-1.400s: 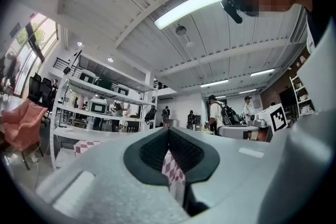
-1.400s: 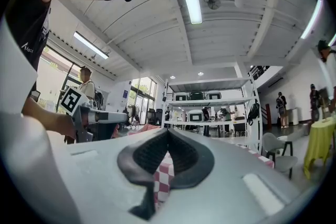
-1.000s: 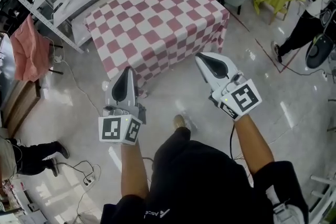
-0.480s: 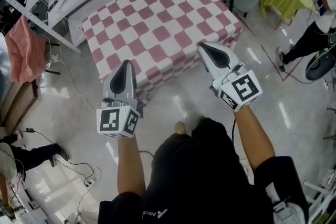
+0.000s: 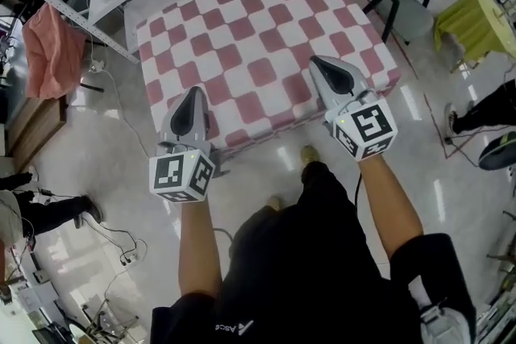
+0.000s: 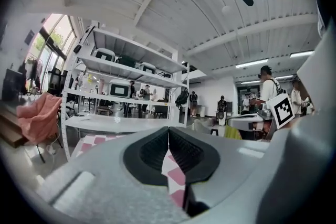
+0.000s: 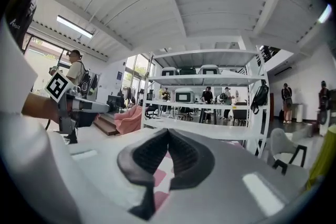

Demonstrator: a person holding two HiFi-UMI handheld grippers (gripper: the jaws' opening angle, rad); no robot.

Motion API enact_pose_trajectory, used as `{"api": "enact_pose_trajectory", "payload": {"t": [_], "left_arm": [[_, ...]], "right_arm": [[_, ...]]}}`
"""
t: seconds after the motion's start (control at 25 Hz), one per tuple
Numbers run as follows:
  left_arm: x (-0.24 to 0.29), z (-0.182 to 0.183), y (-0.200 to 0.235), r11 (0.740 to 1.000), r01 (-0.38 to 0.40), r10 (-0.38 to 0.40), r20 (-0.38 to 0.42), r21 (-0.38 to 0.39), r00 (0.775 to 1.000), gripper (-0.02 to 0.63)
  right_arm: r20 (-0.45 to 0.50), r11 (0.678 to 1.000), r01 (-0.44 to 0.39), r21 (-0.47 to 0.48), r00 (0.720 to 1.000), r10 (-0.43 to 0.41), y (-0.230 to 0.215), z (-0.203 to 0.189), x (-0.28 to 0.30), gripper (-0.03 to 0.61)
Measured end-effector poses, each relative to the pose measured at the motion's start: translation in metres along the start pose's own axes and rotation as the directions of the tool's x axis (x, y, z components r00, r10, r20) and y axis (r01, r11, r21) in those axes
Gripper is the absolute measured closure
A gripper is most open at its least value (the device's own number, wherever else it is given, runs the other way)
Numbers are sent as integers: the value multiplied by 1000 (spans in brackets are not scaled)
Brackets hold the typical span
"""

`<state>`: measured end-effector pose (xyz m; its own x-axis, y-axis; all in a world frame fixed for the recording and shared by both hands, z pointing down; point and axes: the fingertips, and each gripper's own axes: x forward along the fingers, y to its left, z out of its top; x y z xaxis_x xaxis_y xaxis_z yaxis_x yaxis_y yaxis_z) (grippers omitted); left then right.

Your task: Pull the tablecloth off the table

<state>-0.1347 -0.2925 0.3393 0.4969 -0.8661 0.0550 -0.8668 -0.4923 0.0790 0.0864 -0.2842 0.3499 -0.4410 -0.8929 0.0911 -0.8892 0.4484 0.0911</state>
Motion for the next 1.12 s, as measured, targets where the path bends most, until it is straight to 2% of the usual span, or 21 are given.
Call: {"api": "enact_pose_trajectory", "payload": {"t": [0.12,0.28,0.52,0.56,0.6,0.76,0.92,1.12], "left_arm": [[46,-10,-2,996,-86,86,-45,-5,995,601],[103,-26,3,981,-193,188,-110,-31,976,600],[158,-54,22,954,-296,281,-204,-49,938,590],[164,-58,27,952,-303,285,-222,-50,932,556],[170,-63,33,950,-309,288,-242,-51,926,520],[189,-91,55,944,-326,292,-339,-47,895,443],[203,-126,76,939,-341,284,-459,-45,842,379],[208,-169,103,921,-388,286,-600,-44,747,332]], "right_arm": [[-24,999,-33,24,999,33,-51,-18,34,577],[-84,996,-53,69,995,59,-114,-46,78,575],[-184,989,-109,99,975,125,-163,-88,132,572],[-201,988,-113,109,971,133,-166,-93,141,498],[-218,986,-116,118,966,140,-168,-99,149,476],[-301,986,-105,129,943,139,-173,-124,177,404],[-425,987,-72,141,896,126,-176,-157,195,316],[-548,984,-41,172,826,130,-180,-194,212,256]]}}
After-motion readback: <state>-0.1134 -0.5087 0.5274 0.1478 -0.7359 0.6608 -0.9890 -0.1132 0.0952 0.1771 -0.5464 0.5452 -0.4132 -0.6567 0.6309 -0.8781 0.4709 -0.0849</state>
